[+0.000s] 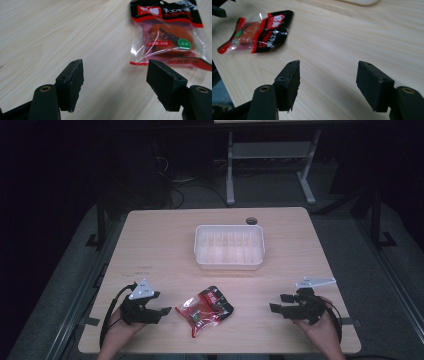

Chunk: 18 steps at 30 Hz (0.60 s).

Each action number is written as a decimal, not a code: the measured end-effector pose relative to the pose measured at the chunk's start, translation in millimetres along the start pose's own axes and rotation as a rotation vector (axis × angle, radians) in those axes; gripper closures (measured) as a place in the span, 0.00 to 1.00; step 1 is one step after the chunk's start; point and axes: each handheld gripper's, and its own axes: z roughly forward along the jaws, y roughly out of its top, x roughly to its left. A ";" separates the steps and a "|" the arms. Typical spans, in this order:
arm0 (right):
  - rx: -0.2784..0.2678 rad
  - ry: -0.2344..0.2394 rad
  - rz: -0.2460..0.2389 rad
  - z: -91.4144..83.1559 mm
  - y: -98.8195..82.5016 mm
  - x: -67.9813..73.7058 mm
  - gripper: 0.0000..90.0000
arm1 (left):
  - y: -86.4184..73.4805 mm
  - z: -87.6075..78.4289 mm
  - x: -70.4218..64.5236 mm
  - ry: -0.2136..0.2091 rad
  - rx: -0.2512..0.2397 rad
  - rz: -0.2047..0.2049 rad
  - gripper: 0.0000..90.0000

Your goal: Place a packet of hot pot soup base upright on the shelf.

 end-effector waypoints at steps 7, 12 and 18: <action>0.008 0.021 -0.039 16.5 16.8 11.2 0.38 | 7.2 6.2 -9.3 -0.026 0.004 0.031 0.34; 0.034 0.034 -0.075 34.0 29.7 19.0 0.38 | 14.2 12.2 -16.6 -0.065 -0.009 0.039 0.35; 0.039 0.062 -0.086 45.1 43.6 24.8 0.38 | 21.6 19.6 -26.6 -0.097 -0.005 0.062 0.37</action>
